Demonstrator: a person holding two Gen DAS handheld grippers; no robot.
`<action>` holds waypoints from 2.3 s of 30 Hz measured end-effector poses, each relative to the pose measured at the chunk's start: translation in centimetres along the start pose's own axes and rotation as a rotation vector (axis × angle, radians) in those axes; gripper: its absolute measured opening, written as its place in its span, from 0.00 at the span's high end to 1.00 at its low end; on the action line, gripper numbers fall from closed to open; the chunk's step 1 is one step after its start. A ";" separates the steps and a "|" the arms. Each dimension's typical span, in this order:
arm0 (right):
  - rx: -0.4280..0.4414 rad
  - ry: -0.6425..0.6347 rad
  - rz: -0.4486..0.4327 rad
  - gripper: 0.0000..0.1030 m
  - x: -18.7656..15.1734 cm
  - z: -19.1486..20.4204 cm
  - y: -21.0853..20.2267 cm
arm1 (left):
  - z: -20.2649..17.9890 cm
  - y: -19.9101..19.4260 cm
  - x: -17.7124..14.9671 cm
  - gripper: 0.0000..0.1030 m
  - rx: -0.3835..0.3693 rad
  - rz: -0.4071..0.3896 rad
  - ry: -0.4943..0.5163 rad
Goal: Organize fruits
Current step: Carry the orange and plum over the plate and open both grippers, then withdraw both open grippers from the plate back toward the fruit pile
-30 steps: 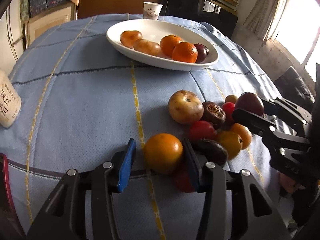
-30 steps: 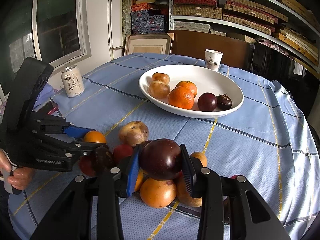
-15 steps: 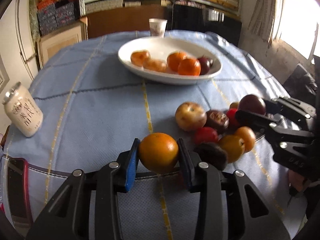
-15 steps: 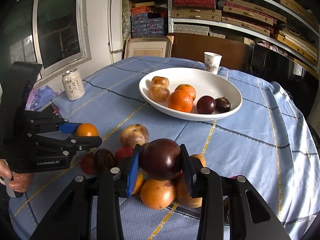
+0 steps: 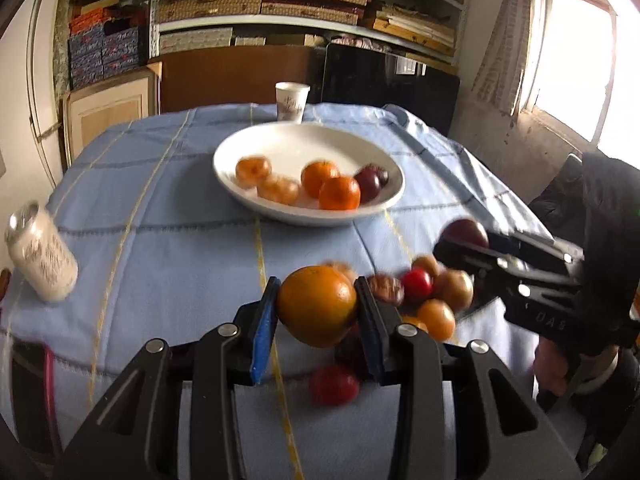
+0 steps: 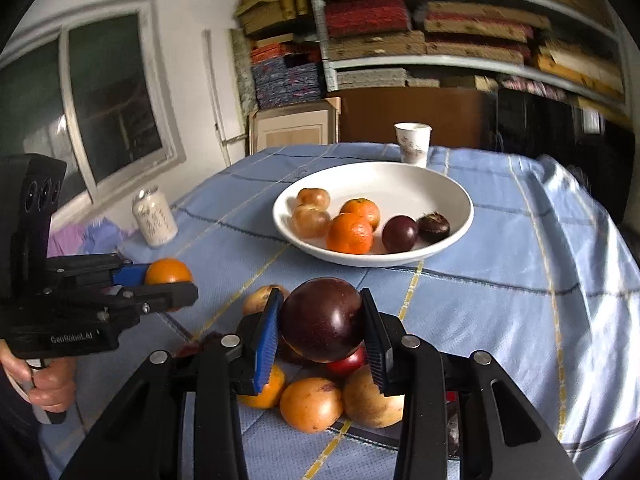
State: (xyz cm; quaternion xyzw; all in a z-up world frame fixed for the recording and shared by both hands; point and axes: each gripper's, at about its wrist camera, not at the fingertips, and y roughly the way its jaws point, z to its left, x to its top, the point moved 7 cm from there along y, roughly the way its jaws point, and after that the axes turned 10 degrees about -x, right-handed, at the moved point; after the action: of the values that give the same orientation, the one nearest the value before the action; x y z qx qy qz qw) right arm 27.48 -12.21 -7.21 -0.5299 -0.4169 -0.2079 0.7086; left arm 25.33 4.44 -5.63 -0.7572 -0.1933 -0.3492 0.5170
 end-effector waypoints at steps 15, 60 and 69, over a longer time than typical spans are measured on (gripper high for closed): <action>-0.036 0.126 0.140 0.62 9.3 -5.7 11.8 | 4.5 11.4 12.2 0.64 0.041 0.029 -0.096; -0.183 0.019 0.138 0.27 -4.4 -9.1 -2.0 | 4.1 -1.8 -4.2 0.04 0.294 0.001 -0.191; -0.159 -0.061 0.237 0.27 -6.3 -7.3 -0.8 | 4.7 -2.0 -4.1 0.04 0.276 -0.002 -0.229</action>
State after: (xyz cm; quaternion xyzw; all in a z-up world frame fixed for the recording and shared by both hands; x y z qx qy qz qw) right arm 25.99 -20.22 -12.53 -0.6359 -0.3551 -0.1389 0.6710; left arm 22.72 9.79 -8.36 -0.7136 -0.2978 -0.2312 0.5904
